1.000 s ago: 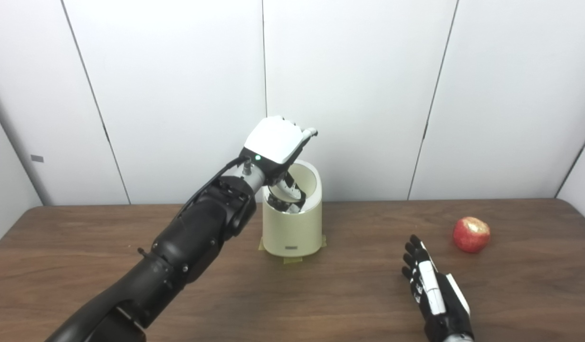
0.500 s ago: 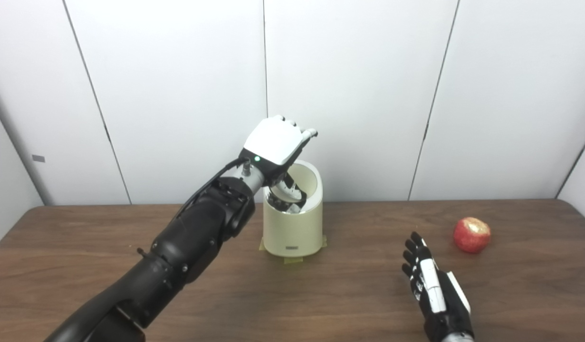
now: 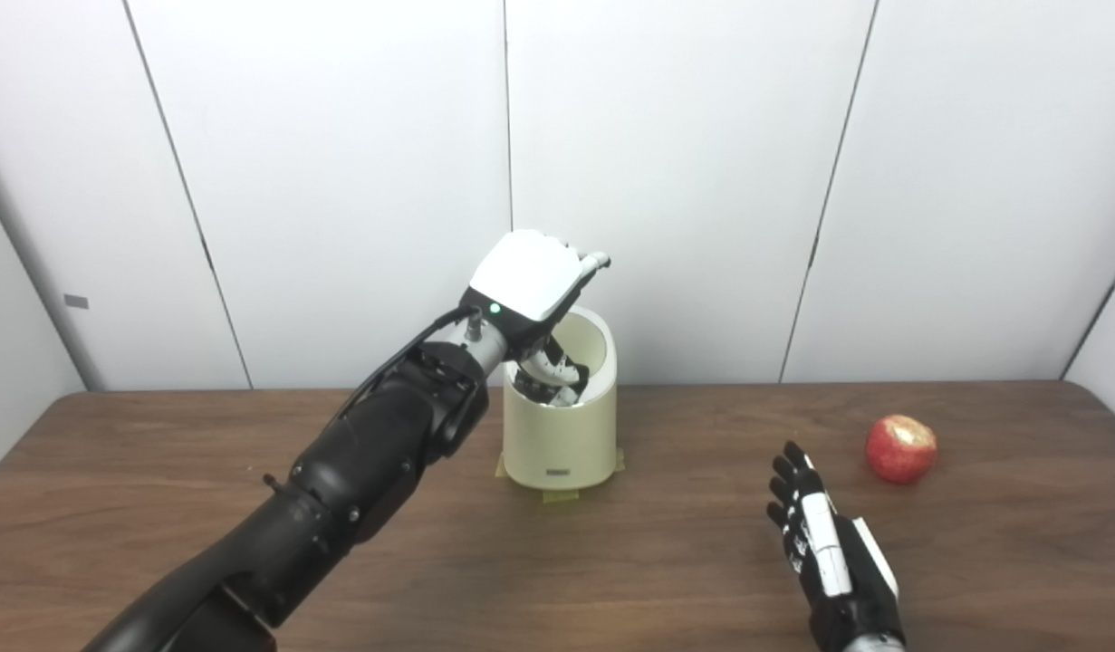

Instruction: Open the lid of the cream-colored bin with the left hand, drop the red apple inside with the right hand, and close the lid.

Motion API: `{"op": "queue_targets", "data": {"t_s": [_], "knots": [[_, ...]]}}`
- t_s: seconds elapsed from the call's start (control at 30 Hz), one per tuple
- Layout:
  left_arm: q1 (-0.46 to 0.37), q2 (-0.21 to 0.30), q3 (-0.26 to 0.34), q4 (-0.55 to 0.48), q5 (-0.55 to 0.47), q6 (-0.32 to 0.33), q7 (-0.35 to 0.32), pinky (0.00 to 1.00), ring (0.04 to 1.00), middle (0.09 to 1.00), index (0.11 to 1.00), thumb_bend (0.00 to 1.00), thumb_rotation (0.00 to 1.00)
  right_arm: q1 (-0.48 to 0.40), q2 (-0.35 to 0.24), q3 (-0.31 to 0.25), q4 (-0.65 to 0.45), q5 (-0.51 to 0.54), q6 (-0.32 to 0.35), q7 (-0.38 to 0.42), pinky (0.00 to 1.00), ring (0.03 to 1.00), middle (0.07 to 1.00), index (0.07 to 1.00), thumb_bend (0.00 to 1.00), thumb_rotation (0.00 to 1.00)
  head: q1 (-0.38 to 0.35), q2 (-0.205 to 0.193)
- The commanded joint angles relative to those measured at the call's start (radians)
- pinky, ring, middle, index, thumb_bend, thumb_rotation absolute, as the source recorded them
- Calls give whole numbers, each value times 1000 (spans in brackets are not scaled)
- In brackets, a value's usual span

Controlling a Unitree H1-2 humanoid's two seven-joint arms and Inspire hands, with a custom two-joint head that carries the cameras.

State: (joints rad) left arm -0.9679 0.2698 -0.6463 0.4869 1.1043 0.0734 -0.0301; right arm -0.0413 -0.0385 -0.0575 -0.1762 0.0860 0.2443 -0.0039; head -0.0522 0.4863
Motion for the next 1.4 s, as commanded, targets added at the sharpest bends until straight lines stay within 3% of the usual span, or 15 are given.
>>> {"op": "queue_targets", "data": {"t_s": [0.0,0.17,0.3,0.43,0.6,0.77,1.07,1.37], "knots": [[6,8,8,28,13,35,-24,875,861,843,891,1000,37,-31,0,-3,-22,4,-22,4,982,992,987,1000,765,931,-2,-1],[3,17,80,-34,-40,57,-53,855,849,844,876,1000,53,-30,2,-1,-22,-2,-23,-1,973,986,983,1000,762,930,-2,-3],[-2,24,147,-83,-79,41,-15,765,814,816,821,983,51,-31,0,-3,-18,1,-27,2,979,982,983,1000,758,930,-3,-2],[-20,15,255,-121,-183,15,18,717,784,789,759,997,18,-28,-3,-6,-14,0,-31,1,979,983,984,1000,747,937,1,0],[-24,-14,378,-193,-338,65,-53,627,743,778,727,997,0,-29,-11,-8,-8,10,-36,12,983,993,990,1000,748,936,4,2],[-27,-33,474,-274,-461,160,-104,662,741,748,715,985,11,-30,-18,-8,-11,14,-26,13,980,996,990,1000,754,932,9,3],[49,-19,498,-391,-534,201,-122,706,756,744,732,948,26,-32,-25,-24,1,33,-36,19,989,996,989,1000,760,917,14,11],[58,4,442,-382,-490,214,-133,691,767,774,746,968,42,-31,-29,-22,5,33,-36,19,992,995,989,1000,759,918,14,15]]}}
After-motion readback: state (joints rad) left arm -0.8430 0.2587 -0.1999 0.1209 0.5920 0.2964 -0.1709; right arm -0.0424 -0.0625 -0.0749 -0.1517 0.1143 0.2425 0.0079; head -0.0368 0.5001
